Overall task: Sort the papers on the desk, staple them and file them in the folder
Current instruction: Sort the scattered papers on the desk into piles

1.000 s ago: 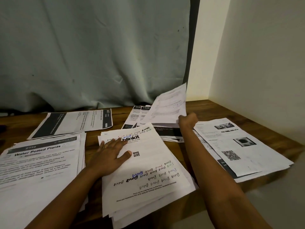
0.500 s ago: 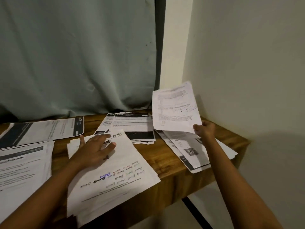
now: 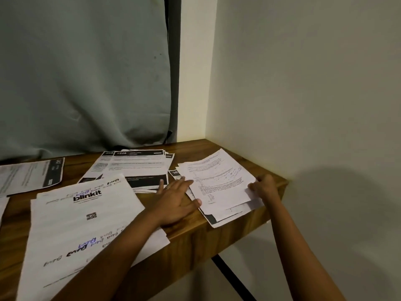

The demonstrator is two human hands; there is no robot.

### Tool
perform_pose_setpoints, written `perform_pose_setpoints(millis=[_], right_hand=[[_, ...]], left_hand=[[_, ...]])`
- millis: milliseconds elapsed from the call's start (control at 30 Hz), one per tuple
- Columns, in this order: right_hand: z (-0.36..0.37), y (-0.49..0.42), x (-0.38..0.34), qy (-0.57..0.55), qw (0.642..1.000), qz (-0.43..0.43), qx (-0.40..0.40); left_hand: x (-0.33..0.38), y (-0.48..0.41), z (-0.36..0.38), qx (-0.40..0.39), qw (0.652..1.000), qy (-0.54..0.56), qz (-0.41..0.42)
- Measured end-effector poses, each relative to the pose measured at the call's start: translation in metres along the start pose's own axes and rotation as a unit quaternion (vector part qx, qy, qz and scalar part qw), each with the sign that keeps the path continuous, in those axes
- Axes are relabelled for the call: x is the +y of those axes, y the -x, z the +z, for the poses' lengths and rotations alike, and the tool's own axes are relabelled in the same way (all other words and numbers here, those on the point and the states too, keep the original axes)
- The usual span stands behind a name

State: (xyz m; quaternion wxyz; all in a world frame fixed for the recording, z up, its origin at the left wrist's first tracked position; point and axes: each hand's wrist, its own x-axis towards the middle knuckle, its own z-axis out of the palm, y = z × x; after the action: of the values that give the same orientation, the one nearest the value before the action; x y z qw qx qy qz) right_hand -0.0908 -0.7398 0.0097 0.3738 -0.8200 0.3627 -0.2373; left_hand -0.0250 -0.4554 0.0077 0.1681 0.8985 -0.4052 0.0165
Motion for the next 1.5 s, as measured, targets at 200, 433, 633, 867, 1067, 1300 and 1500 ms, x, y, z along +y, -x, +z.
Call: perform_pose_setpoints(millis=[200, 433, 633, 867, 1067, 1300, 1500], right_hand=[[-0.001, -0.001, 0.006, 0.102, 0.995, -0.012, 0.015], [0.008, 0.003, 0.008, 0.233, 0.972, 0.020, 0.013], [0.016, 0.012, -0.016, 0.272, 0.961, 0.001, 0.053], [0.086, 0.039, -0.107, 0.012, 0.975, -0.198, -0.096], [0.164, 0.055, -0.148, 0.027, 0.967, -0.169, -0.189], [0.204, 0.061, -0.154, 0.087, 0.977, -0.144, -0.130], [0.208, 0.056, -0.153, 0.046, 0.985, -0.090, -0.140]], left_hand=[[0.018, -0.011, 0.021, -0.057, 0.998, -0.022, 0.009], [0.024, -0.014, 0.029, -0.088, 0.995, -0.039, 0.025], [0.013, -0.014, 0.017, -0.083, 0.996, 0.014, 0.033], [-0.059, 0.012, -0.030, -0.021, 0.998, -0.013, -0.066], [-0.122, 0.038, -0.026, 0.027, 0.983, -0.117, -0.137], [-0.140, 0.040, -0.014, 0.019, 0.978, -0.074, -0.195], [-0.142, 0.039, -0.012, 0.036, 0.978, -0.060, -0.195]])
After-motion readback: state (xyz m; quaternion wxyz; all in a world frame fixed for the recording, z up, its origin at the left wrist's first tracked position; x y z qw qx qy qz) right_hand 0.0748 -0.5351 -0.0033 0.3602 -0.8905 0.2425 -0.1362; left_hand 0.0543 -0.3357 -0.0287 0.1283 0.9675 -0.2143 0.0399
